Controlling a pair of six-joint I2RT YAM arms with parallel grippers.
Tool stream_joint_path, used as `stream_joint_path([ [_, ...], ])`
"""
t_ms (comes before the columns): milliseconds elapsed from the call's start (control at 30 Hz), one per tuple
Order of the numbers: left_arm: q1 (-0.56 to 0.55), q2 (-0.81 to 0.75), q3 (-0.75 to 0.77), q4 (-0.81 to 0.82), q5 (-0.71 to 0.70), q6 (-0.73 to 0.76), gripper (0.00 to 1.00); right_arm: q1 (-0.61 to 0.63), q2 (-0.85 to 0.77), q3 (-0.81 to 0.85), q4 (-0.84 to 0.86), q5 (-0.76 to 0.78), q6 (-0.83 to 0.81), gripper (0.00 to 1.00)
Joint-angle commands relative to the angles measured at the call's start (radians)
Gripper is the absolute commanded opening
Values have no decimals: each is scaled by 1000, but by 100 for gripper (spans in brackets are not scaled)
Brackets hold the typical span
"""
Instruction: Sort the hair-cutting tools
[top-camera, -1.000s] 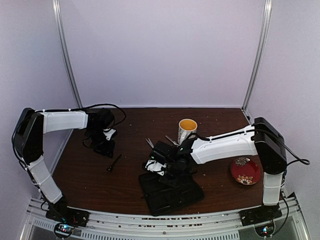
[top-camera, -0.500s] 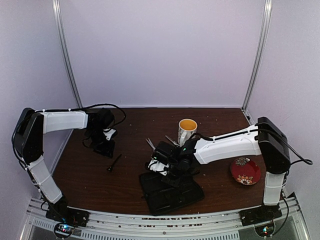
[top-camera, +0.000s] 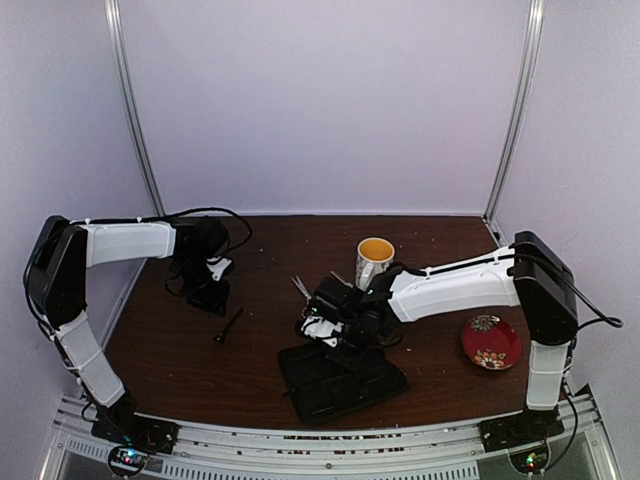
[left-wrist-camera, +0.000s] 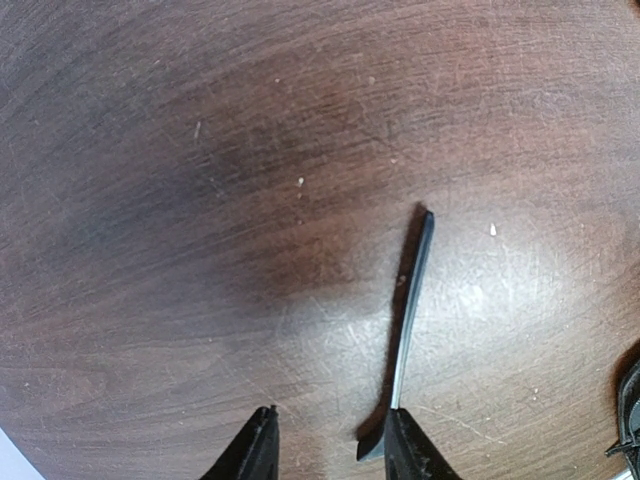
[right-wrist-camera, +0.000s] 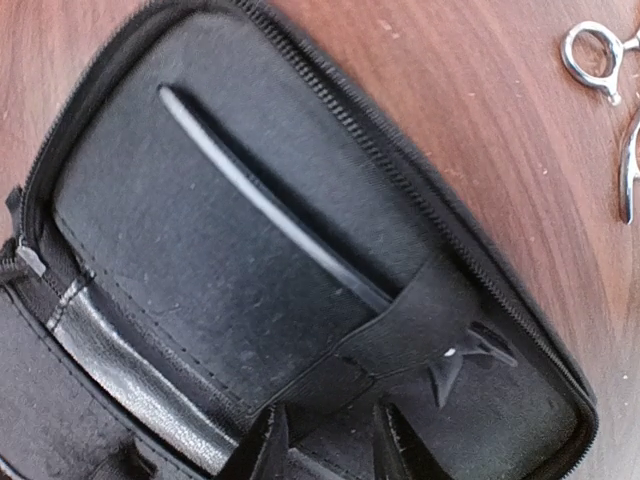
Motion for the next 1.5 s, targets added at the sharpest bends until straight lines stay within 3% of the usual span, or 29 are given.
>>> stream_joint_path([
  [0, 8, -16, 10, -16, 13, 13, 36, -30, 40, 34, -7, -83, 44, 29],
  [400, 8, -9, 14, -18, 17, 16, 37, -5, 102, 45, -8, -75, 45, 27],
  [533, 7, -9, 12, -20, 17, 15, 36, 0, 129, 53, -18, -49, 41, 18],
  [633, 8, -8, 10, -20, 14, 13, 36, 2, 138, 62, -21, -48, 37, 0],
  [900, 7, 13, 5, -23, 9, 7, 36, -22, -16, 9, -9, -76, -5, 0],
  [1100, 8, 37, 10, -20, 17, 14, 36, -79, -114, -67, 66, -287, -29, 0],
  [1467, 7, 63, -8, 14, 72, 36, 36, -218, -19, -89, 135, -620, -39, 0],
])
